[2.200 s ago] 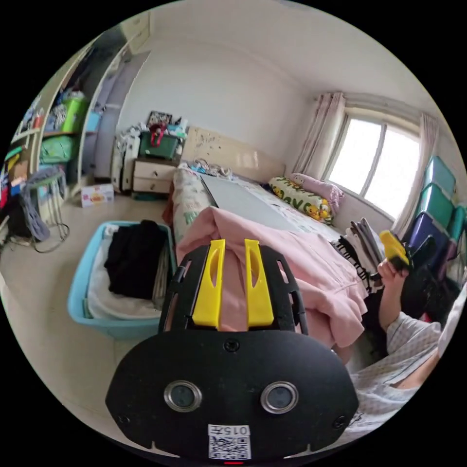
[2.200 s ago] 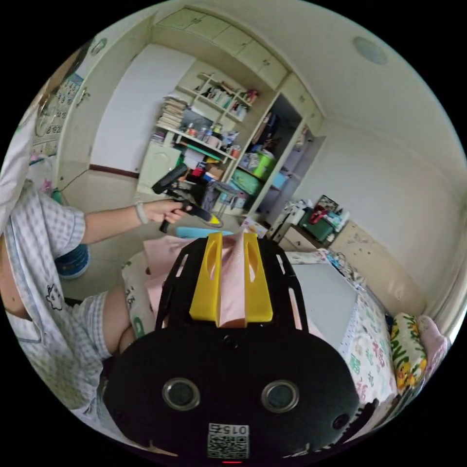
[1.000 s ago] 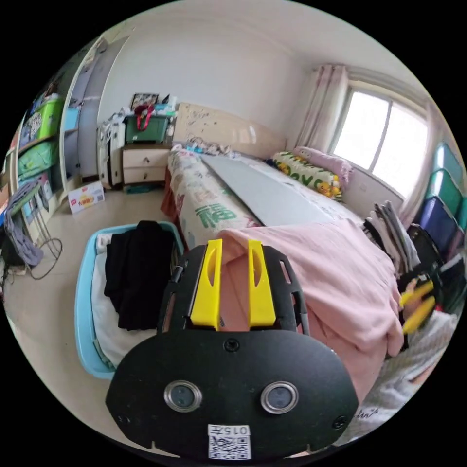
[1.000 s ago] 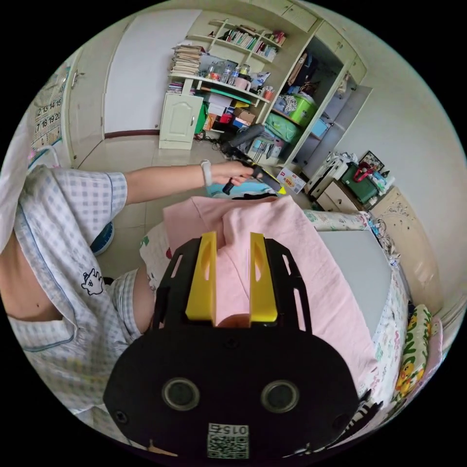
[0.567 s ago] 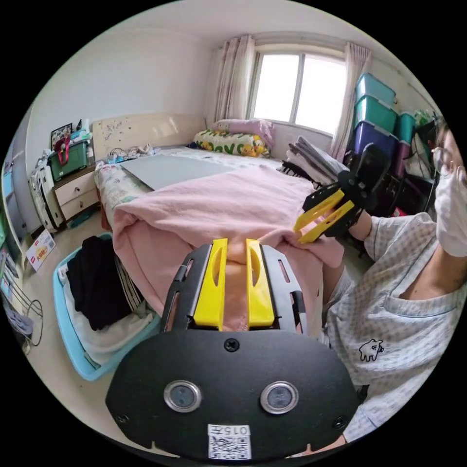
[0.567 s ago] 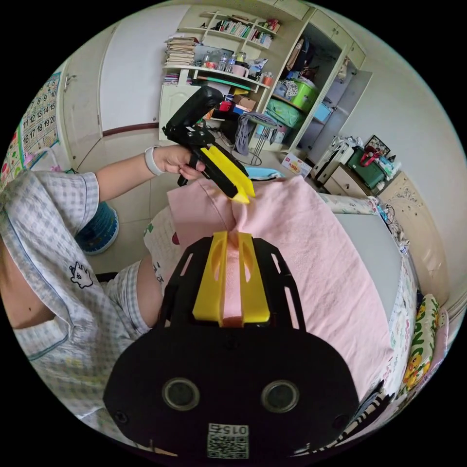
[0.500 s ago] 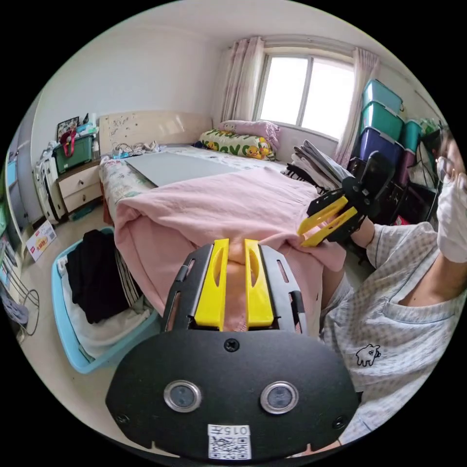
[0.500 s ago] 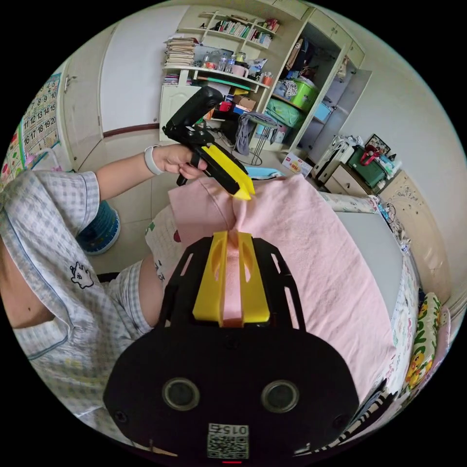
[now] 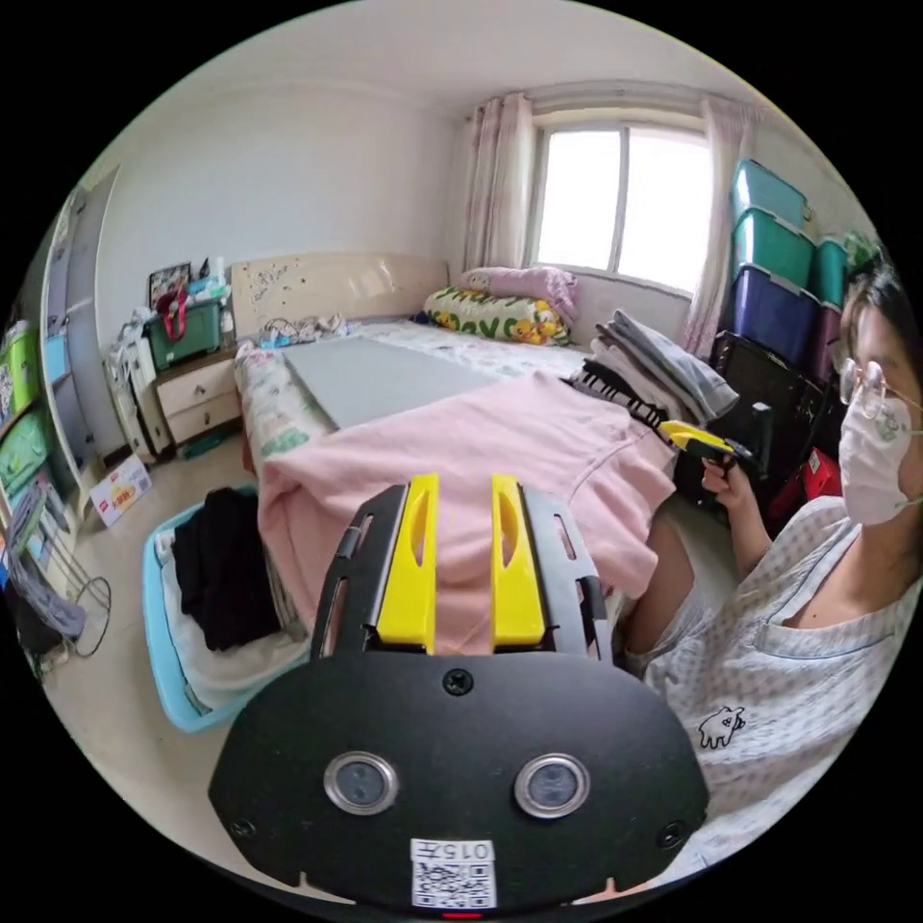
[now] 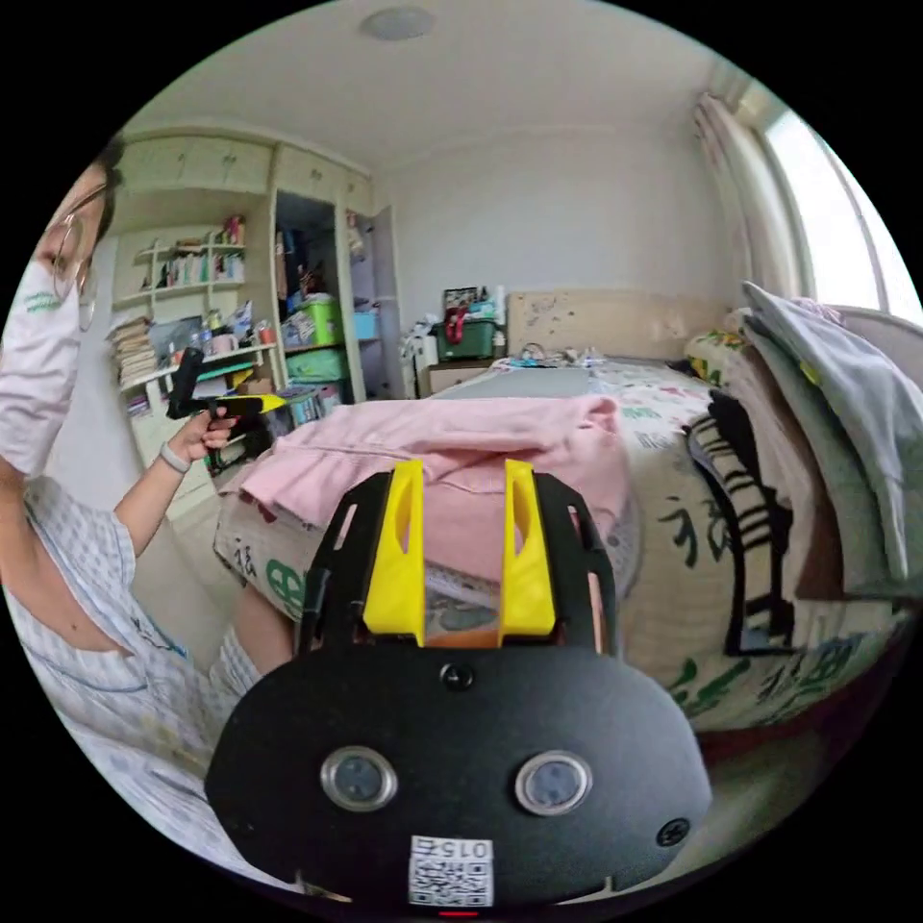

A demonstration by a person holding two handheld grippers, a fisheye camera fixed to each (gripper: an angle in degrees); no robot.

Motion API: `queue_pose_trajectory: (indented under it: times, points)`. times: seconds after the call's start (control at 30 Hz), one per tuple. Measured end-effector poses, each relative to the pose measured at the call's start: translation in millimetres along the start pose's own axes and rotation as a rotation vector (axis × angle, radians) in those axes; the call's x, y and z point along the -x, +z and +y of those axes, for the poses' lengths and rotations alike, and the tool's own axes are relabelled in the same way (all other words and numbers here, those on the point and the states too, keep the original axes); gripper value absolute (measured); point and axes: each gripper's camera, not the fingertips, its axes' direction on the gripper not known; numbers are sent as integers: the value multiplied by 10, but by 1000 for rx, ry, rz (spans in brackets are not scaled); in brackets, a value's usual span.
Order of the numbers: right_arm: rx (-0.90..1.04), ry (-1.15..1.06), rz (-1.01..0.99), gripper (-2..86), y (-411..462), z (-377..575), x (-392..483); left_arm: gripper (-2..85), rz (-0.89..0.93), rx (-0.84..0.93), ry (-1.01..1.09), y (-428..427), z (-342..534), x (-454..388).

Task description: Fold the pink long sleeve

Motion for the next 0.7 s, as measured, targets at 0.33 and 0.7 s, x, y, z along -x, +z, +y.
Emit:
queue_pose_trajectory:
  times: [0.33, 0.7]
  points:
    - [-54, 282, -117, 118, -78, 532, -998, 106, 107, 207, 280, 1896, -3055, -1381]
    - [-82, 266, -129, 105, -32, 636, -1327, 137, 45, 553, 71, 4083, -4926, -1370]
